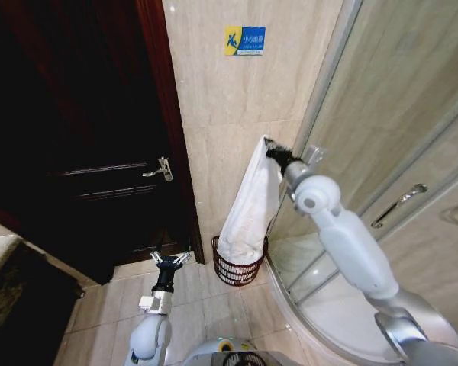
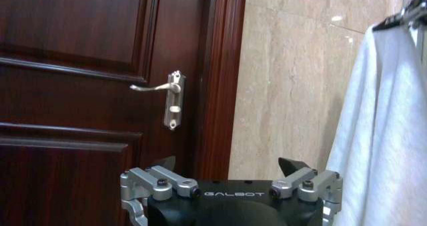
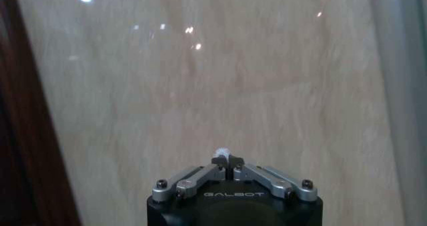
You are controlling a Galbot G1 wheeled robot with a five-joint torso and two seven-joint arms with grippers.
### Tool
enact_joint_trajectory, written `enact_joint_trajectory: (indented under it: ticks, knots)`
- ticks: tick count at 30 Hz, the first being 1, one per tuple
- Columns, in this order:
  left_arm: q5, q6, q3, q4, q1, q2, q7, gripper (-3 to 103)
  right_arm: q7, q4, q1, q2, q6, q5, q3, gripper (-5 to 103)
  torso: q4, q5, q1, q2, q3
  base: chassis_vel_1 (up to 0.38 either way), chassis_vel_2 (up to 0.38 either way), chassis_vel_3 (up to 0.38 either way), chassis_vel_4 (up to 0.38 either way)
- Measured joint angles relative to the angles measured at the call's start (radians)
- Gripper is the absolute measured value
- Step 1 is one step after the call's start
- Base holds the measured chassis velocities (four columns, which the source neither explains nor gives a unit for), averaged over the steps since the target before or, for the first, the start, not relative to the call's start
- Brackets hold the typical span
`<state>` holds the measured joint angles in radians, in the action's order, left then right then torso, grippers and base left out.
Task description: Discard the used towel into the hamper.
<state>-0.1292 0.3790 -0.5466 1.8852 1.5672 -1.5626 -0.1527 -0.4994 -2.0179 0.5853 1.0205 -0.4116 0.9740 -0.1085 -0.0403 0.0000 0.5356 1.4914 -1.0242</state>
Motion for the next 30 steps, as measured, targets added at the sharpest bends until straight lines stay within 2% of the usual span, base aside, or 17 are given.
enact_joint_trajectory:
  ticks: [8,14,18,25,27,30]
  knots:
    - [-0.003,-0.002,-0.001,0.005,0.009,0.003,-0.001,100,0.043,0.042,0.060,0.053,0.047,-0.085,0.009,1,0.0000,0.0000,-0.010,-0.021,0.011,0.000,0.000,0.000,0.000]
    - [-0.005,-0.002,-0.002,0.010,0.015,0.006,-0.005,100,0.062,0.099,0.073,0.078,0.069,-0.146,-0.017,1,-0.0001,-0.0001,-0.027,-0.059,0.031,0.000,0.000,0.000,0.000]
    - [-0.005,-0.002,-0.001,0.017,0.022,0.008,-0.010,100,0.072,0.150,0.095,0.093,0.099,-0.228,-0.041,1,0.0000,0.0001,-0.043,-0.091,0.048,0.000,0.000,0.000,0.000]
    - [-0.006,0.000,-0.002,0.025,0.035,0.011,-0.013,100,0.069,0.171,0.120,0.112,0.124,-0.270,-0.065,1,0.0001,0.0000,-0.061,-0.130,0.069,0.000,0.000,0.000,0.000]
    - [-0.006,0.003,-0.002,0.029,0.043,0.012,-0.015,100,0.075,0.196,0.125,0.124,0.163,-0.310,-0.074,1,0.0000,0.0001,-0.070,-0.149,0.079,0.000,0.000,0.000,0.000]
    - [-0.007,0.004,-0.002,0.031,0.047,0.013,-0.016,100,0.084,0.204,0.129,0.129,0.180,-0.329,-0.080,1,0.0000,0.0001,-0.076,-0.161,0.085,0.000,0.000,0.000,0.000]
